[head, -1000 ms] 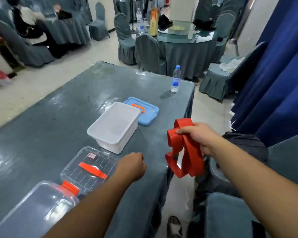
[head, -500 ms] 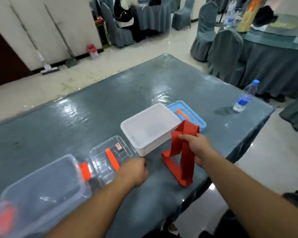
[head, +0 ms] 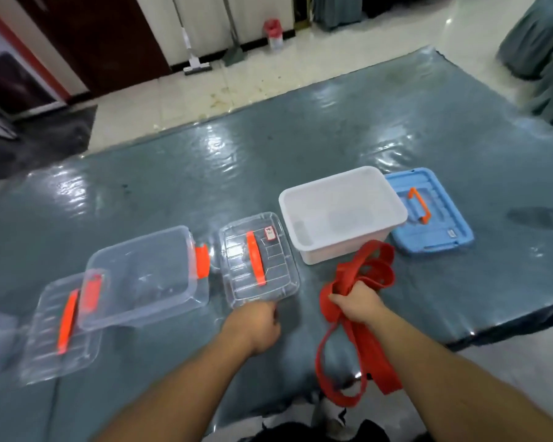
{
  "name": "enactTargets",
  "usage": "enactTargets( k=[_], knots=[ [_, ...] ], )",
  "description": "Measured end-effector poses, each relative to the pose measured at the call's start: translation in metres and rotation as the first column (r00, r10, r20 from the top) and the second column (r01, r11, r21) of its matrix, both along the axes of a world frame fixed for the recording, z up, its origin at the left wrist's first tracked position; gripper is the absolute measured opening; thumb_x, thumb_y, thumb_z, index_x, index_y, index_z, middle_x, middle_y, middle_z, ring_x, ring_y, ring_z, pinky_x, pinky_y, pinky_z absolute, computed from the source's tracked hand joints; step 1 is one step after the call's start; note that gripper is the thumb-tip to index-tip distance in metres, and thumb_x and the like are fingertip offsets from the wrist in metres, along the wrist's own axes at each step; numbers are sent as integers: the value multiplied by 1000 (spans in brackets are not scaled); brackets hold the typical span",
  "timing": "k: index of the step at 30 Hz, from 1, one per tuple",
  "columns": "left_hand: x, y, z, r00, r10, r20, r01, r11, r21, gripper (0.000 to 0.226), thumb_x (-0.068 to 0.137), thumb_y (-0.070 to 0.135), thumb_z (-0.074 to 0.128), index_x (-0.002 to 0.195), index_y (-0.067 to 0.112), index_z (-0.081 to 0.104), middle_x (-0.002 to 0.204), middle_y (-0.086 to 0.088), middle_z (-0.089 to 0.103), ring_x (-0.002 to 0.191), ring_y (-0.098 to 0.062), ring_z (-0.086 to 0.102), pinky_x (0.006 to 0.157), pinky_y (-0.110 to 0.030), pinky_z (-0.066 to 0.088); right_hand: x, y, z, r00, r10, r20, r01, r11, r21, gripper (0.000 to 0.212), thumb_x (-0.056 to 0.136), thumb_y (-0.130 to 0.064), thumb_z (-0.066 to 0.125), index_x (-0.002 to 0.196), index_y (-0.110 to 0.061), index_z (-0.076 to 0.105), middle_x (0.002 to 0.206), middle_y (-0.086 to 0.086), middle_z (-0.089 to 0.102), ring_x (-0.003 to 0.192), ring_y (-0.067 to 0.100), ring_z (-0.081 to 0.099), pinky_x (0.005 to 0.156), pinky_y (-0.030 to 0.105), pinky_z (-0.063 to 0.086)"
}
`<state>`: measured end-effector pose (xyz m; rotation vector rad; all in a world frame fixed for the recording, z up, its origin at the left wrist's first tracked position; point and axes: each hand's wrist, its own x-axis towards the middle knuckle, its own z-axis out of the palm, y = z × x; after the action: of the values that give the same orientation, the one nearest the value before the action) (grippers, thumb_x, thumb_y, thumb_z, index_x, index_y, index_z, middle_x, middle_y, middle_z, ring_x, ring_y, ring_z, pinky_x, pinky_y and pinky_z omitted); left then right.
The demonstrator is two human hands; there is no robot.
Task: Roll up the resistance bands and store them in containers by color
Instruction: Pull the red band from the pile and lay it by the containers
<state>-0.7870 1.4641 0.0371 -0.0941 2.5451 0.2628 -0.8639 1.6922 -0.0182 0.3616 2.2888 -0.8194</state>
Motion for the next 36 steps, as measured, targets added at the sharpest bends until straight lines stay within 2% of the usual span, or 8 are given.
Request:
enactTargets(
  k=[3,9,15,20,25,28,32,36],
  knots=[
    [6,-4,-3,999,35,15,-35,999,-5,32,93,33,50,118,22,68,126,-5,70,116,-29,65,96,-37,55,1,-4,-8,993,100,61,-108,983,152,91,77,-76,63,139,-10,54,143,18,59,134,38,54,113,43,43],
    [20,-9,-11,997,71,43,-71,998,-2,31,96,32,51,119,21,67,125,-5,71,114,-28,66,93,-35,54,-2,-4,-18,997,35,64,-29,994,-102,42,95,-55,63,92,-15,74,98,15,68,94,27,66,82,29,47],
    [29,-13,-16,993,107,52,-107,994,-7,29,94,32,50,114,21,69,120,-4,73,110,-28,67,89,-33,54,6,9,-15,959,-215,186,245,958,-152,39,97,-45,63,78,-12,62,62,10,58,48,22,52,48,24,41],
    [39,-14,-19,986,147,77,-147,989,-8,28,94,31,49,110,21,69,119,-5,72,108,-28,67,85,-32,52,5,4,-7,808,-535,246,586,693,-420,17,101,-4,58,85,-5,63,61,10,63,45,17,57,35,20,49],
    [50,-16,-20,984,161,73,-160,987,-16,29,94,32,48,113,23,69,119,-3,72,108,-28,67,85,-33,52,-14,3,1,640,-734,230,704,440,-557,12,103,-17,61,101,-5,64,82,13,67,56,19,64,45,24,58],
    [55,-17,-20,983,165,85,-164,986,-19,29,95,32,48,113,24,68,119,-3,72,107,-28,67,86,-34,53,-20,8,-3,740,-623,253,659,596,-459,19,103,-29,60,98,-11,64,91,13,67,76,24,66,59,30,58],
    [57,-16,-20,982,171,82,-170,985,-19,29,96,32,48,114,23,68,119,-3,72,107,-28,66,86,-34,54,-17,19,-7,929,-354,108,370,892,-259,23,101,-25,54,88,-9,63,68,11,59,53,22,55,44,24,46],
    [59,-18,-16,981,186,60,-185,983,-21,27,95,32,48,111,22,67,118,-4,71,106,-28,66,81,-34,52,-15,20,6,999,-14,38,16,998,-61,24,95,-27,56,74,-16,60,73,6,65,63,24,62,60,32,54]
  ],
)
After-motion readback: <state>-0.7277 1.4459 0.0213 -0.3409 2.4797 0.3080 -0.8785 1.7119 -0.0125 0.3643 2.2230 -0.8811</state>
